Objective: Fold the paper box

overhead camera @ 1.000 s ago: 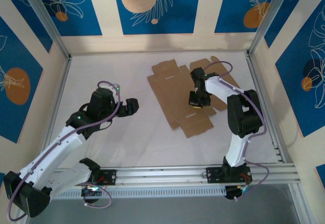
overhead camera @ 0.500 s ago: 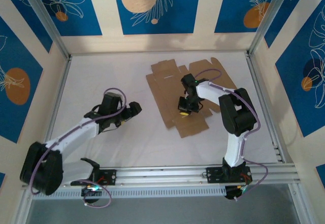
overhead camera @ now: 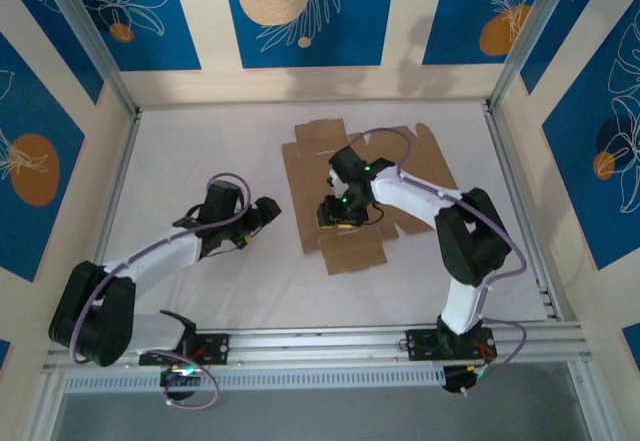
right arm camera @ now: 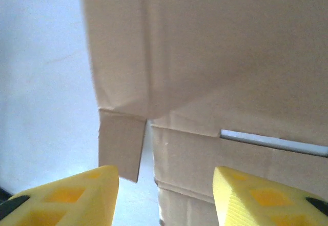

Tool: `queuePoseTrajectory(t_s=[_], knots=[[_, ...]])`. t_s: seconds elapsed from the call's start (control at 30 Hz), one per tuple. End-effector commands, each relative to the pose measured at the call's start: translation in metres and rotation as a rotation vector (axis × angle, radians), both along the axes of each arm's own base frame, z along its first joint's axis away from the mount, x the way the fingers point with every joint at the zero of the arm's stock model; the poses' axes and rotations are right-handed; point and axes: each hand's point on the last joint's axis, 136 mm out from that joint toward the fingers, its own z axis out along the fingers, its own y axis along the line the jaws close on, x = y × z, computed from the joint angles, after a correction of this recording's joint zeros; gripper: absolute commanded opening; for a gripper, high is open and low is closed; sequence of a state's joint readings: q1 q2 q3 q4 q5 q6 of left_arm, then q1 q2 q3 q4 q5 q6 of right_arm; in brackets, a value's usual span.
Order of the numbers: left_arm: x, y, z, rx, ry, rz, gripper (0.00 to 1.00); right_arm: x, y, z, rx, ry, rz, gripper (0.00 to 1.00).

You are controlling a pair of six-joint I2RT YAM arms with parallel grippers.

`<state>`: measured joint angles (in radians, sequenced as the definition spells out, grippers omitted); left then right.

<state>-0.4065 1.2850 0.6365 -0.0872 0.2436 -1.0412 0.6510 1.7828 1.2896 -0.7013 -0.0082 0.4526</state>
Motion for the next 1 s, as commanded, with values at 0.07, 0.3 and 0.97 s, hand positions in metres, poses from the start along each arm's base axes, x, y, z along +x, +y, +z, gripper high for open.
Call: queuePoseTrajectory(t_s=[0.07, 0.3, 0.97], knots=[[-0.002, 0.031, 0.012, 0.002, -0.014, 0.088, 0.91, -0.030, 0.022, 0.017, -0.193, -0.426, 0.691, 0.55], [-0.005, 0.045, 0.015, -0.058, -0.002, 0.117, 0.91, -0.069, 0.054, -0.008, -0.272, -0.984, 1.387, 0.62], [-0.002, 0.048, 0.016, -0.101, -0.023, 0.114, 0.91, -0.023, 0.064, -0.040, -0.420, -1.070, 1.385, 0.56]])
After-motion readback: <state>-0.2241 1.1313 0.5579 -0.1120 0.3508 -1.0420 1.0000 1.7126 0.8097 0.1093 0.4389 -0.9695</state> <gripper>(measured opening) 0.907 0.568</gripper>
